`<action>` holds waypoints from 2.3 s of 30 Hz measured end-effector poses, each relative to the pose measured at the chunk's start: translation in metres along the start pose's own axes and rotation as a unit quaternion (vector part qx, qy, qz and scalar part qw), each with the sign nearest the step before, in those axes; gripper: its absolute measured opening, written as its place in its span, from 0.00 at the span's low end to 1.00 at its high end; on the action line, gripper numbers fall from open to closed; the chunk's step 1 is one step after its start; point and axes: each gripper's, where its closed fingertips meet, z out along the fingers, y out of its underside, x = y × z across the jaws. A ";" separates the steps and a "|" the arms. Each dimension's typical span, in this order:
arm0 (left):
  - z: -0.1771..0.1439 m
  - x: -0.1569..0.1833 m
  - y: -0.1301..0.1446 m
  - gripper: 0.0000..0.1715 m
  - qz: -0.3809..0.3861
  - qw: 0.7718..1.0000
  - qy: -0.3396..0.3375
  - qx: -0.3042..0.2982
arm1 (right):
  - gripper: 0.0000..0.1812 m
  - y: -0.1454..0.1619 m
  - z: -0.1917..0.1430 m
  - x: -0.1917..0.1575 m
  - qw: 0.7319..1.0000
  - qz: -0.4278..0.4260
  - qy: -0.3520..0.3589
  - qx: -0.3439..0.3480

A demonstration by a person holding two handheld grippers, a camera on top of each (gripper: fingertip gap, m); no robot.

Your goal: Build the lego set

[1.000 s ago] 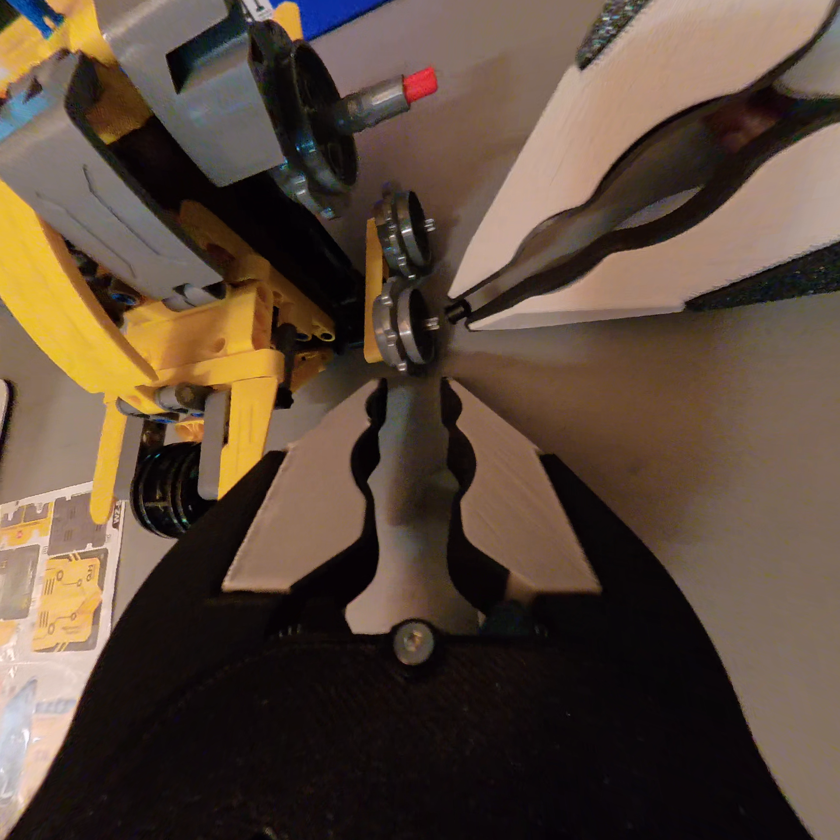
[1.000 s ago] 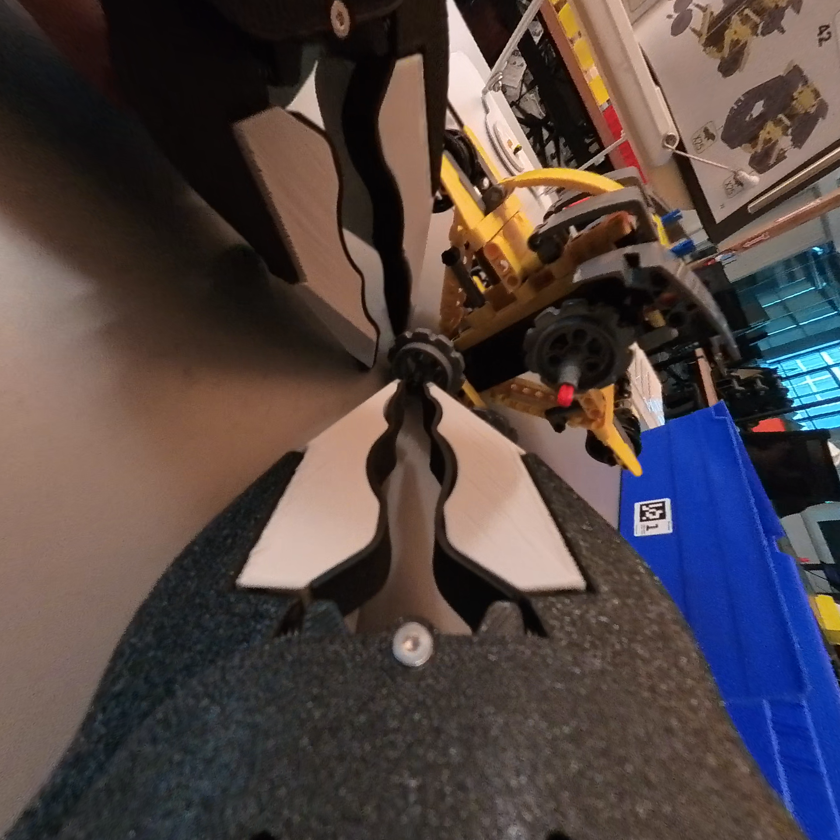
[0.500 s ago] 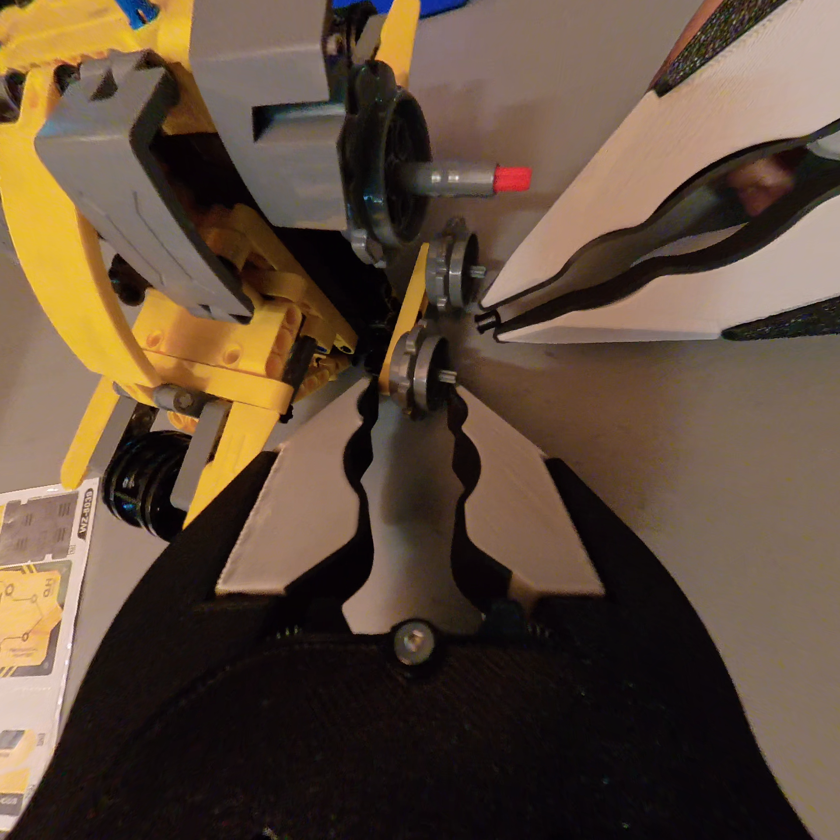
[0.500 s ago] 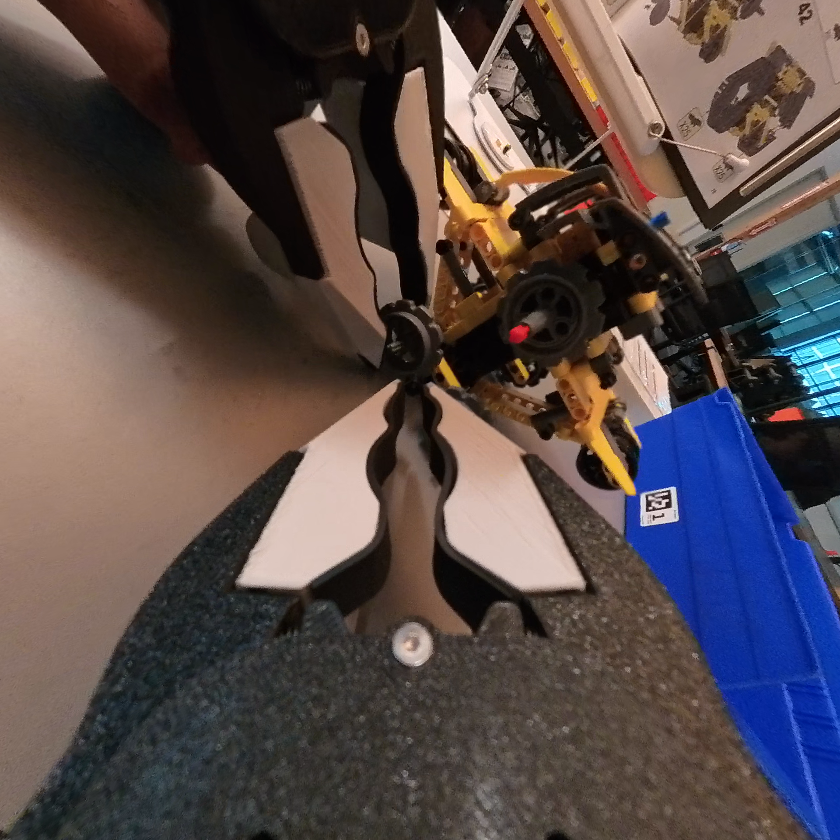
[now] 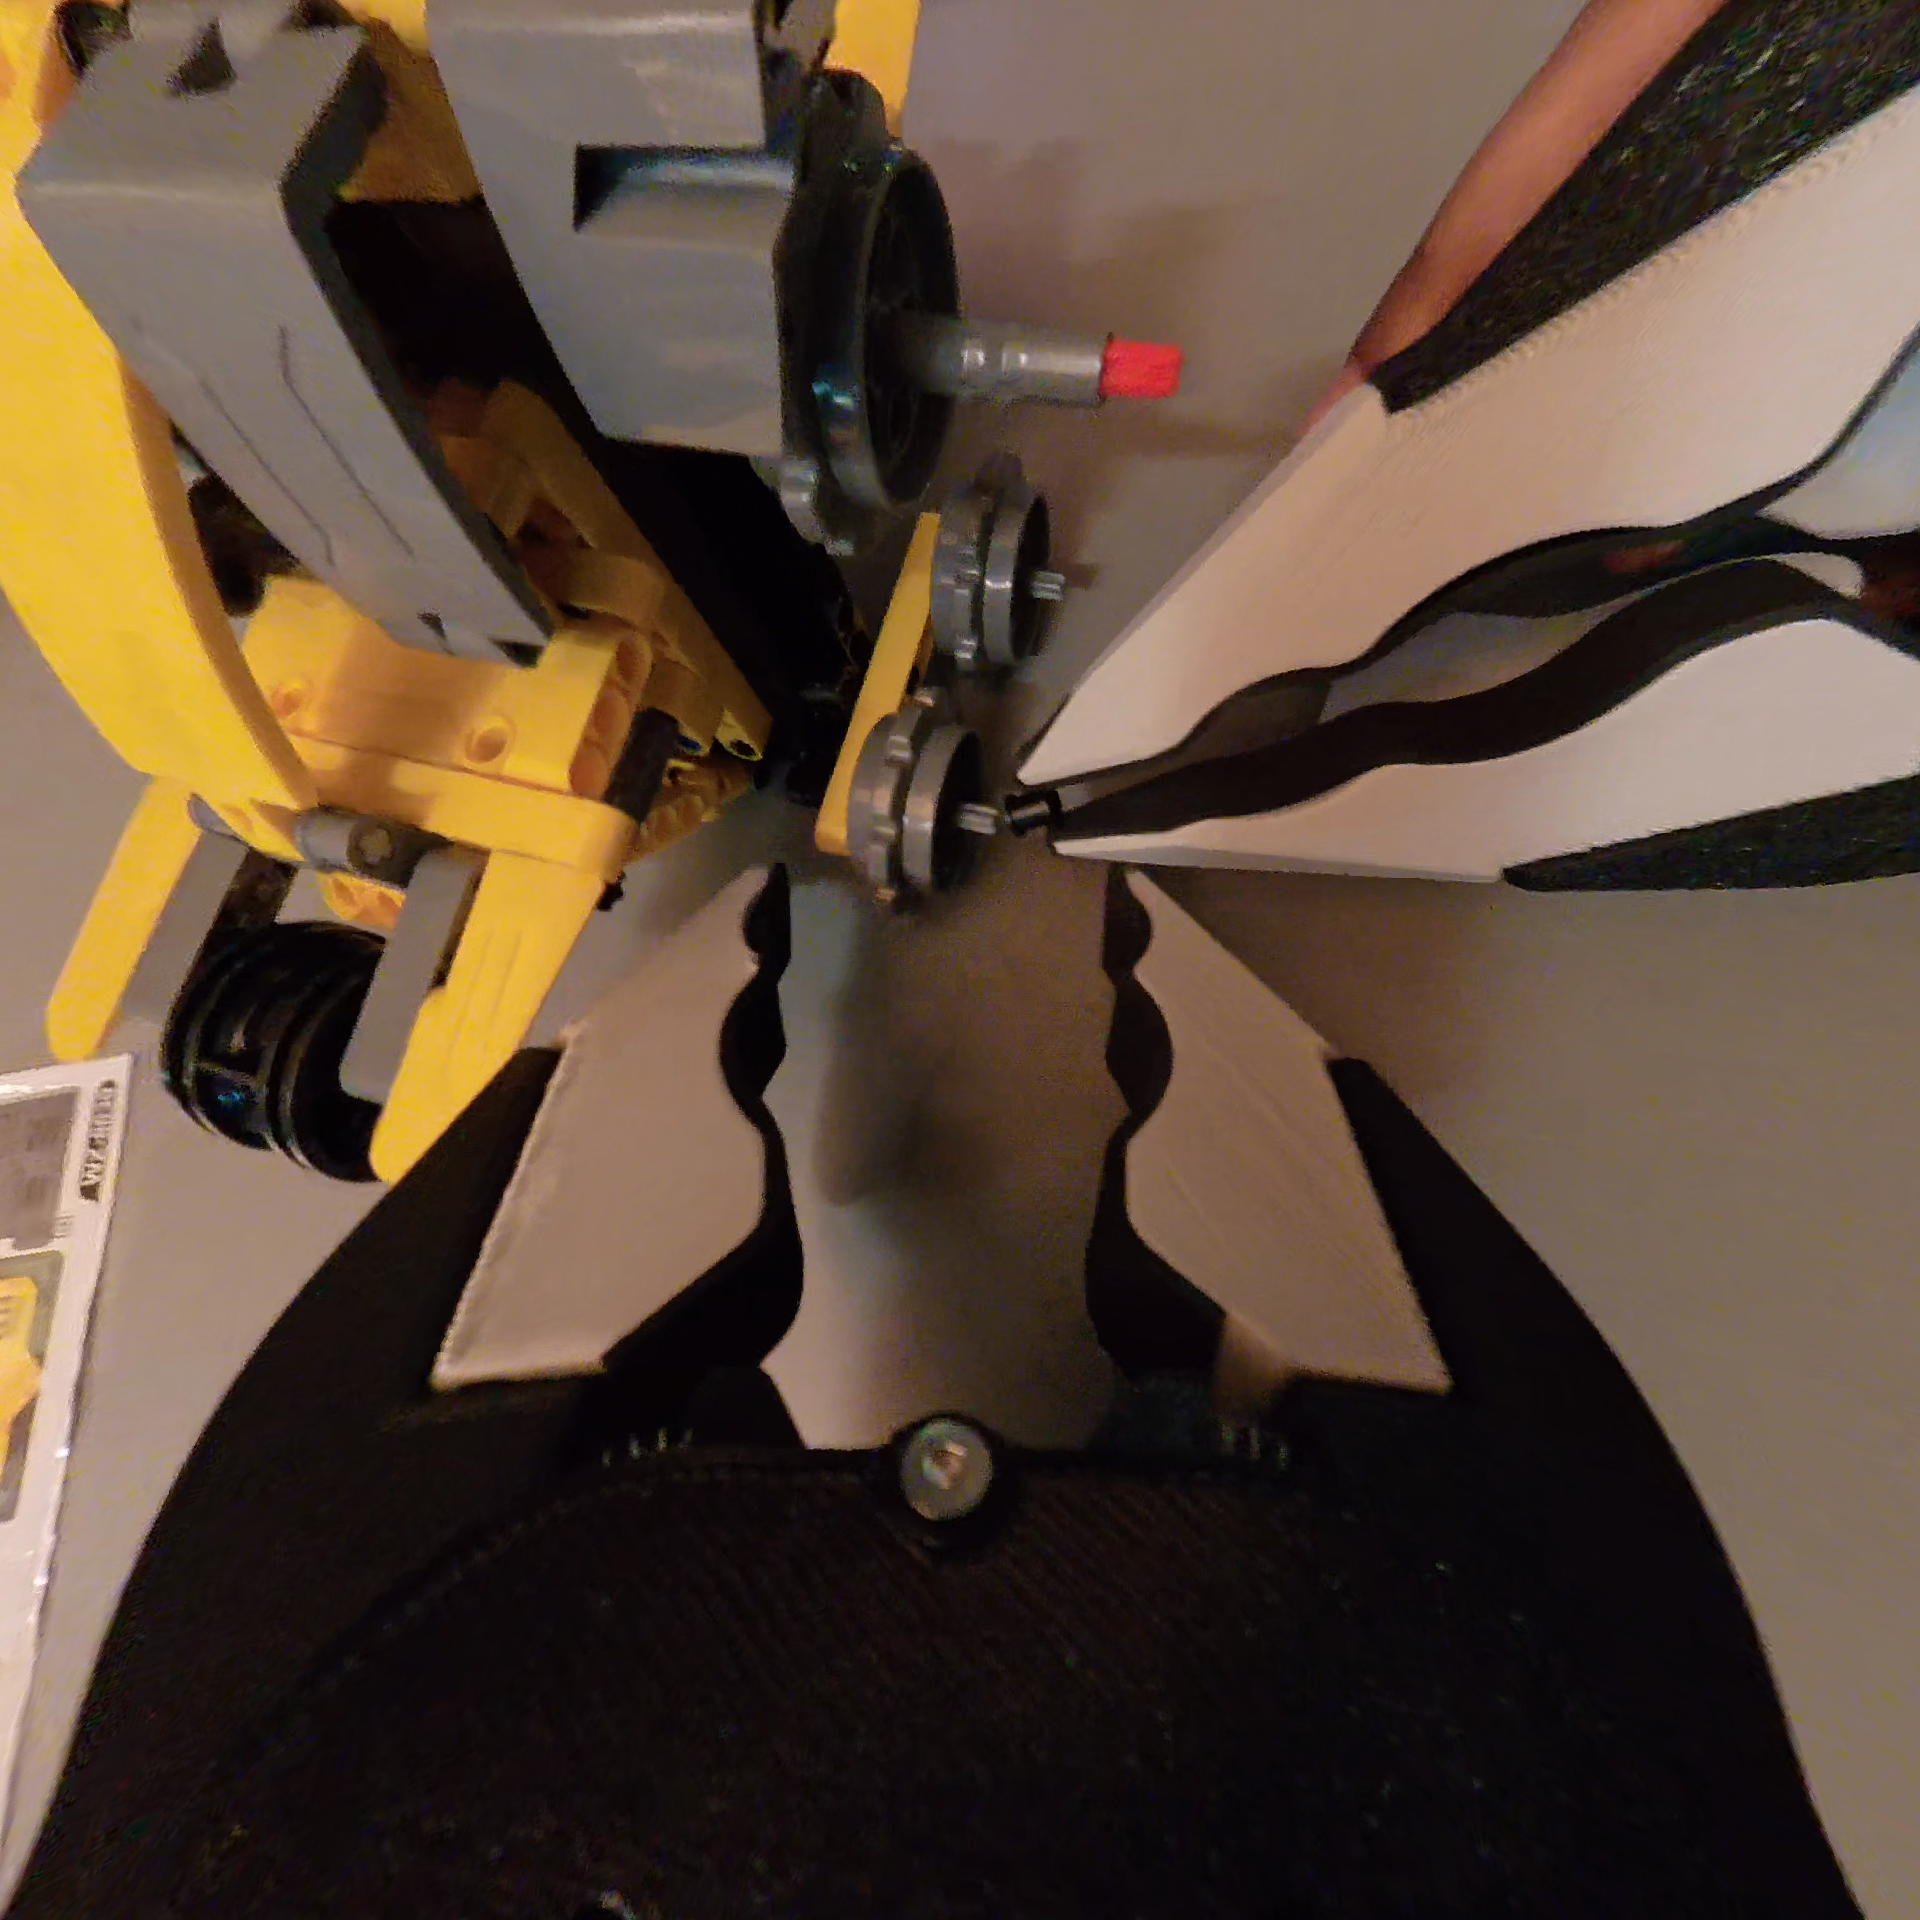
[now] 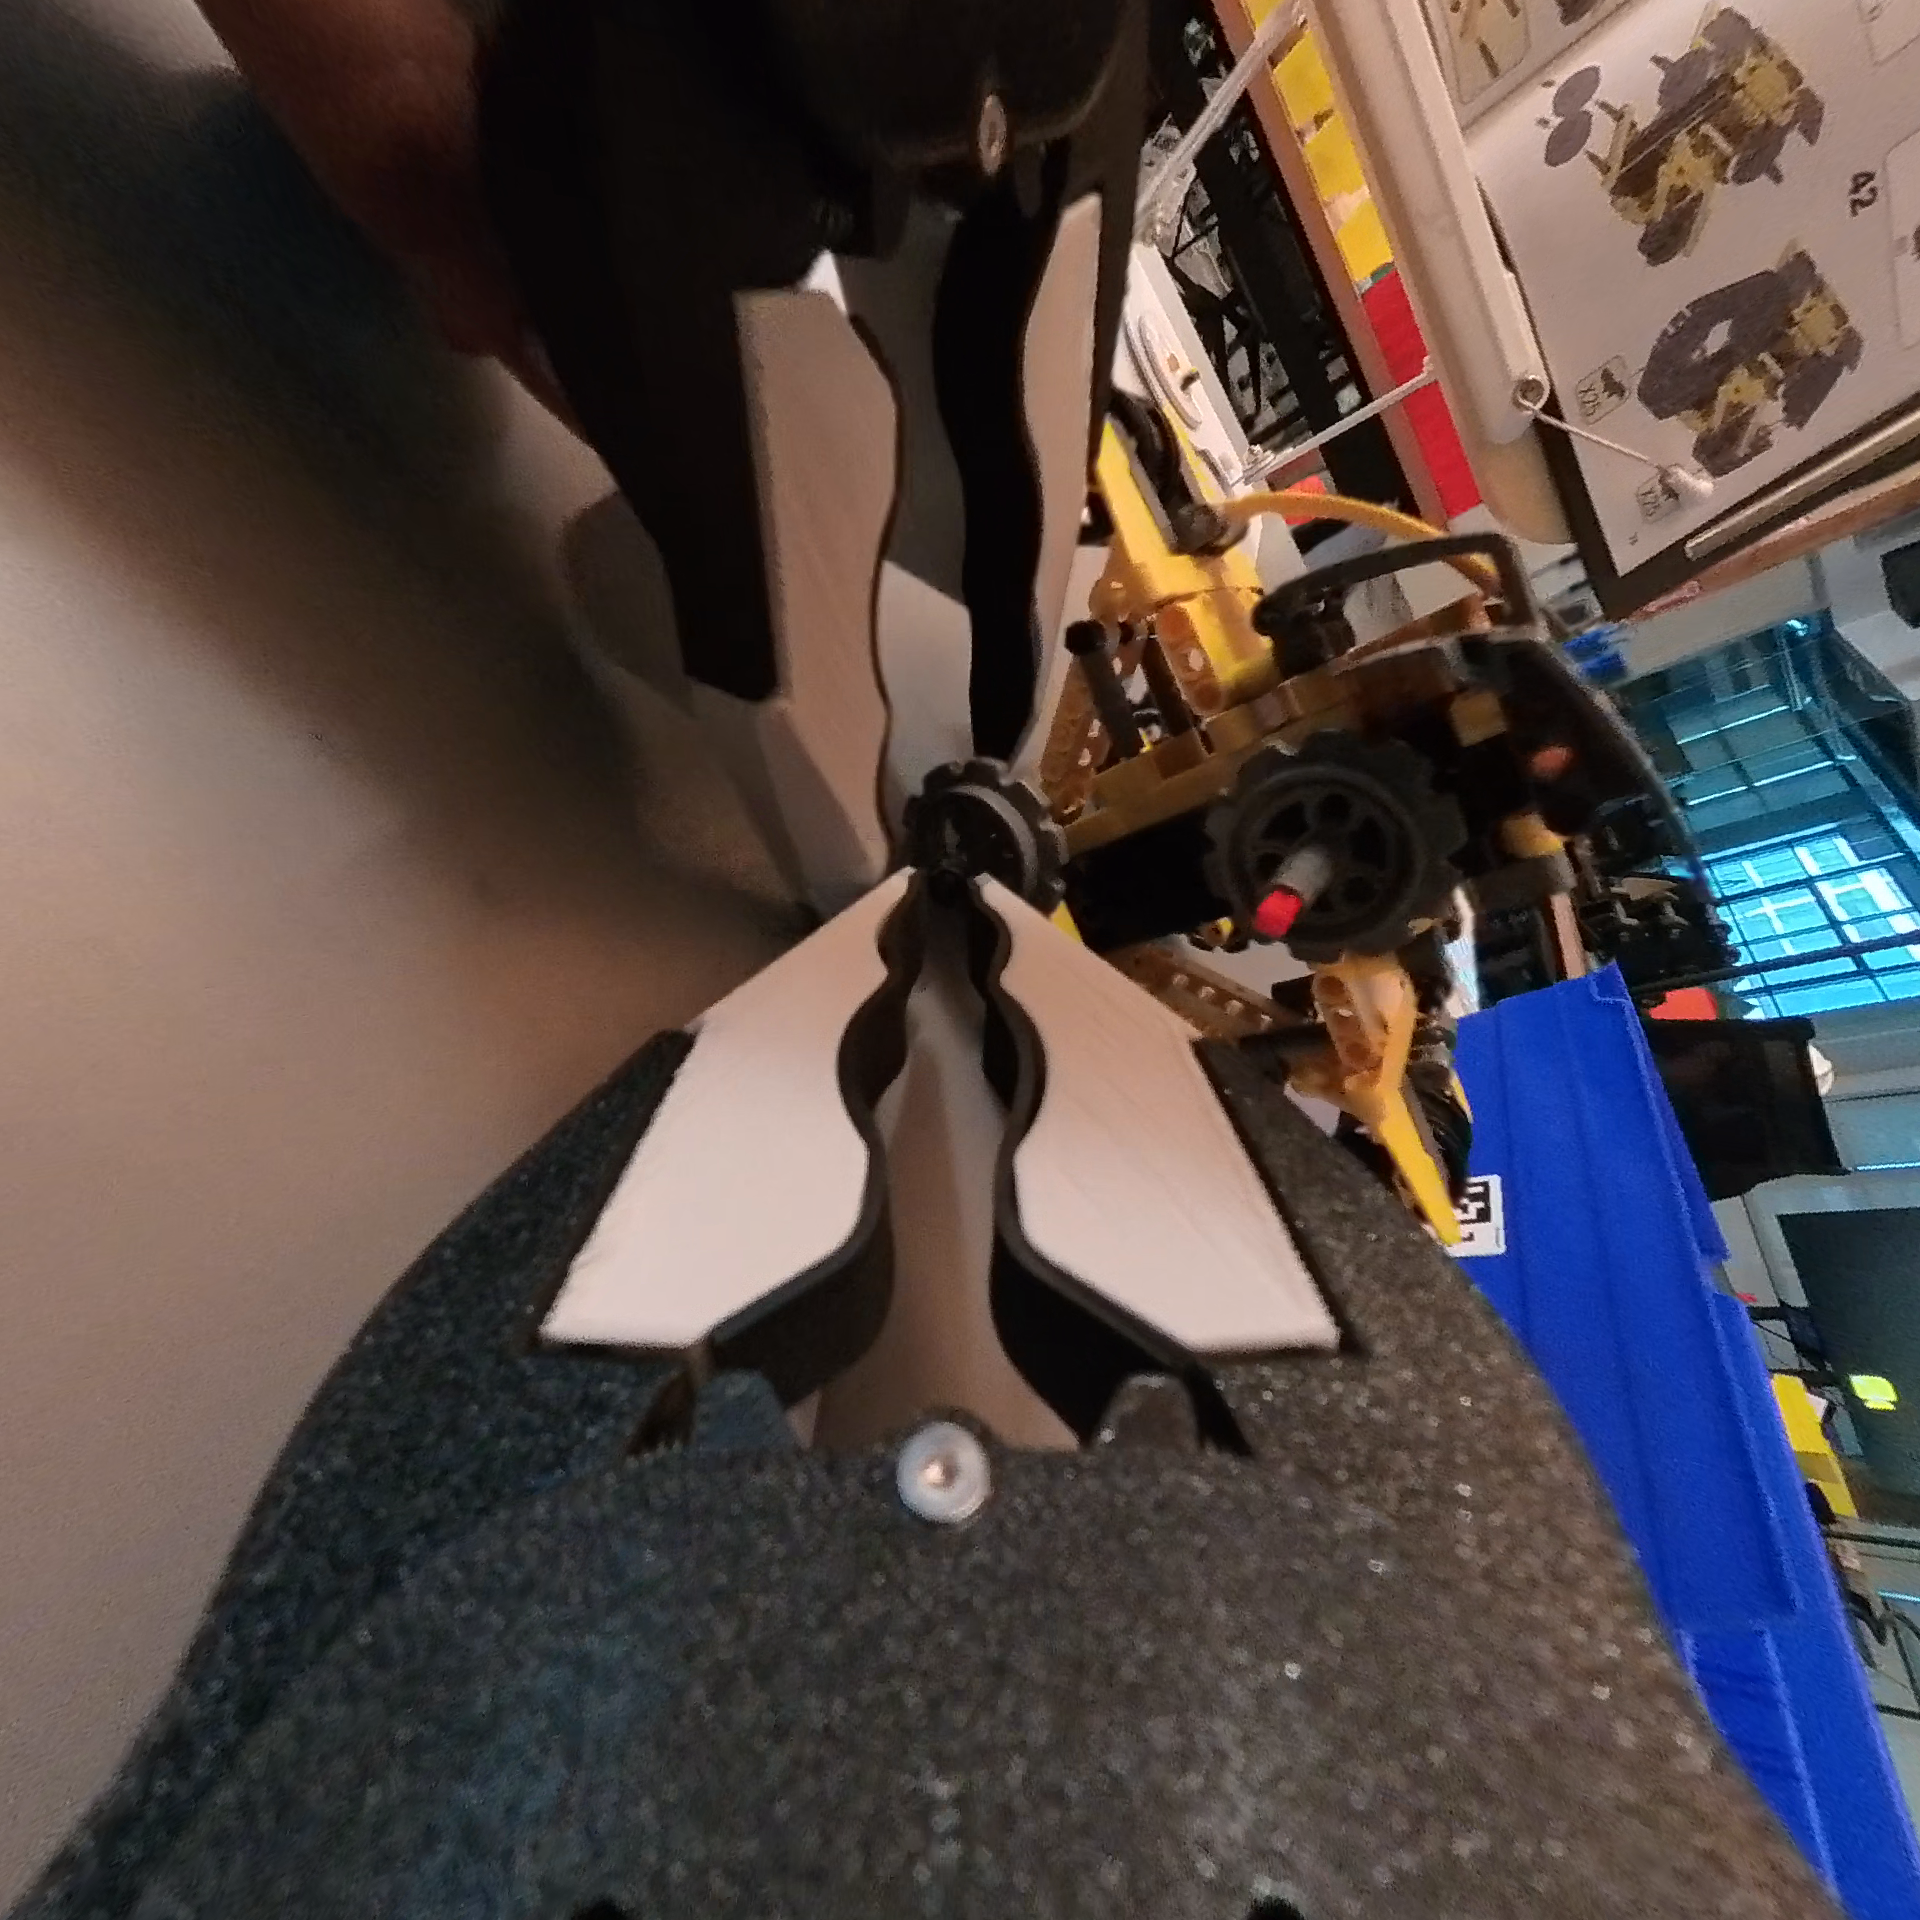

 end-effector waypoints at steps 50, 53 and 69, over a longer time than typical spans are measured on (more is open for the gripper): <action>-0.009 0.037 -0.024 0.44 -0.070 0.994 0.055 0.055 | 0.04 0.020 -0.014 0.013 0.988 0.147 -0.035 -0.030; -0.005 0.037 -0.023 0.51 -0.061 0.996 0.052 0.044 | 0.04 0.019 -0.012 0.013 0.988 0.149 -0.034 -0.032; 0.004 0.044 -0.016 0.59 -0.049 0.997 0.067 0.008 | 0.04 0.017 -0.002 0.007 0.991 0.117 -0.026 -0.055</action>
